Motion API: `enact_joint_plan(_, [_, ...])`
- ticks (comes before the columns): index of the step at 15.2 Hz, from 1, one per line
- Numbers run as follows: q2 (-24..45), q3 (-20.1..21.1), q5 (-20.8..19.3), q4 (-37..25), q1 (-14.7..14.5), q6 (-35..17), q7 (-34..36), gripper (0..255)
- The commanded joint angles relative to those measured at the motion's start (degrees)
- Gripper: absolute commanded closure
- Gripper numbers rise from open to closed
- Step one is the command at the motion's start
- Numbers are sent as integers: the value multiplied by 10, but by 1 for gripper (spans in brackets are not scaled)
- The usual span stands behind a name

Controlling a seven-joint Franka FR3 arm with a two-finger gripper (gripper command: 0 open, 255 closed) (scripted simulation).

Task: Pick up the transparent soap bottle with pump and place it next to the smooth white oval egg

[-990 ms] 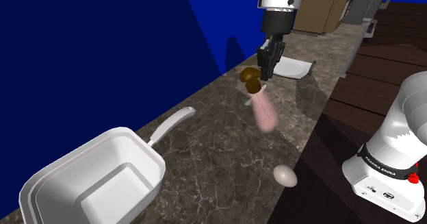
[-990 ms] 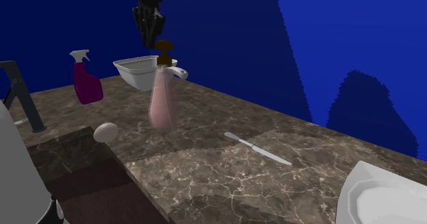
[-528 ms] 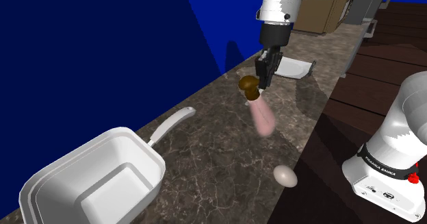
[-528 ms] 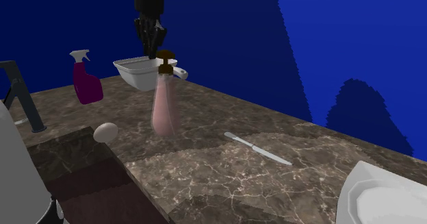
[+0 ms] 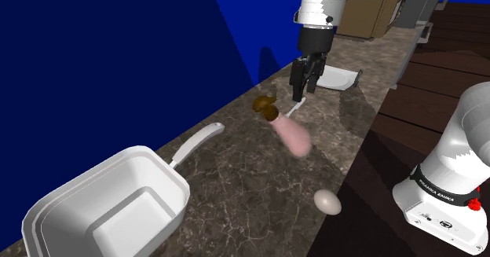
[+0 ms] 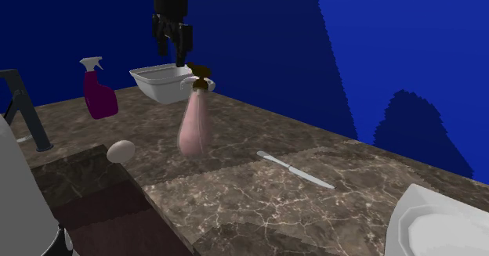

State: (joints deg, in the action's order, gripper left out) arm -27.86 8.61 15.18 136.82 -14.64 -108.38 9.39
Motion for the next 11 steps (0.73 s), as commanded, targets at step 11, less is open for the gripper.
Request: enact_joint_plan(11, [-5, -13, -11, -67, 6, 73, 3, 0])
